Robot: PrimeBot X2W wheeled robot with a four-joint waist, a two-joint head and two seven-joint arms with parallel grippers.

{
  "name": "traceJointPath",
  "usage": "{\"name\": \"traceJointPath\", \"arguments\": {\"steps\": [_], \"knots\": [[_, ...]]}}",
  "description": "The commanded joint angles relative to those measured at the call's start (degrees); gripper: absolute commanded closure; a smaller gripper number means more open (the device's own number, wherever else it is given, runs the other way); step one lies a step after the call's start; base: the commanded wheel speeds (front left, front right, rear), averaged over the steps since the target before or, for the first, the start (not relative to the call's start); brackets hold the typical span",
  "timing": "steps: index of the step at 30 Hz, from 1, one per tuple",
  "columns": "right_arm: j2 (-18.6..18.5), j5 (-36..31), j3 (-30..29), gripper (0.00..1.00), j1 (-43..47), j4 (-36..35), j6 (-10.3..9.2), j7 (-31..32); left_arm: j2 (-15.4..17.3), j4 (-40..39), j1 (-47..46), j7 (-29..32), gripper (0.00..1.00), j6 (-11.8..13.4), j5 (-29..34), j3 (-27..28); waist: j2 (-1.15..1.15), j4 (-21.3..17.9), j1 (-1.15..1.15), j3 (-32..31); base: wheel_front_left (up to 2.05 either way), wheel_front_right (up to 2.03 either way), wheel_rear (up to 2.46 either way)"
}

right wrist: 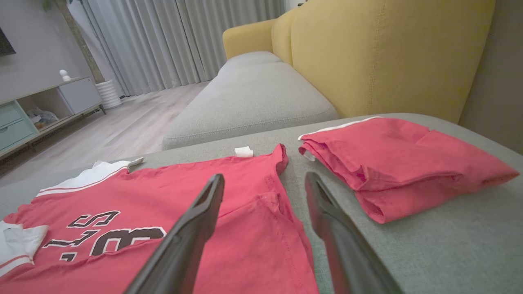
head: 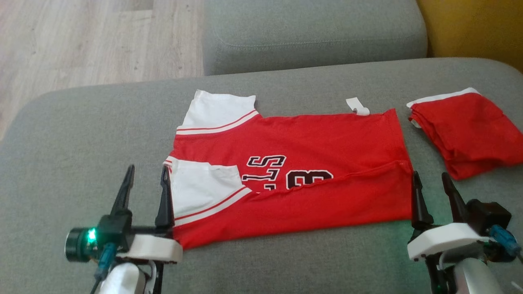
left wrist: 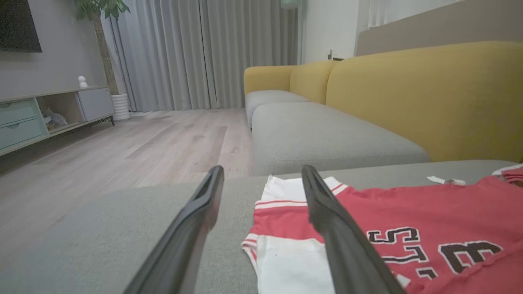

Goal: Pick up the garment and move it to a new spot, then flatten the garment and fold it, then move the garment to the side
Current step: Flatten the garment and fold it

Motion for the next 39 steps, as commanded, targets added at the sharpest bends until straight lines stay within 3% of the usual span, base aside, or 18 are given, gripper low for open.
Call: {"name": "traceJointPath", "arguments": {"steps": [1,5,9,12,15,21,27,39], "knots": [[-0.37,0.28,1.73,0.0,-1.7,-1.96,-0.04,-0.89,0.23,-3.84,-1.3,-0.61,0.0,-0.28,0.34,2.61,0.0,-0.33,0.0,0.67,0.0,0.0,0.0],[-0.37,0.7,1.99,0.0,-3.15,-2.45,-0.04,-1.63,0.96,-5.33,-3.11,-0.63,0.0,-2.52,1.51,2.24,0.0,-1.05,0.0,2.79,0.0,0.0,0.0],[-0.37,1.24,2.52,0.0,-5.27,-3.35,-0.04,-2.02,3.55,-2.39,-10.17,0.92,0.0,-6.65,2.22,0.88,0.0,-2.3,0.0,6.37,0.0,0.0,0.0],[-0.37,1.84,3.84,0.0,-8.0,-4.86,-0.04,-2.29,7.35,2.34,-21.15,8.98,0.0,-10.96,1.8,0.25,0.0,-4.39,0.0,11.43,0.0,0.0,0.0],[-0.37,3.08,4.75,0.0,-9.96,-6.35,-0.04,-2.69,11.13,6.5,-29.39,16.11,0.0,-13.18,0.98,-1.48,0.0,-6.11,0.0,14.9,0.0,0.0,0.0],[-0.37,4.91,7.72,0.0,-12.12,-7.95,-0.04,-3.41,18.06,14.47,-40.16,30.16,0.0,-13.96,-6.17,-6.07,0.0,-9.98,0.0,20.05,0.0,0.0,0.0],[-0.37,7.03,9.32,0.0,-13.87,-7.61,-0.04,-3.76,24.21,17.48,-45.5,34.18,0.0,-13.98,-12.47,-10.71,0.0,-13.07,0.0,23.37,0.0,0.0,0.0],[-0.37,8.78,10.82,0.0,-15.92,-8.88,-0.04,-3.86,26.75,23.7,-52.17,36.63,0.0,-13.99,-18.13,-13.01,0.0,-15.89,0.0,27.3,0.0,0.0,0.0]]}}
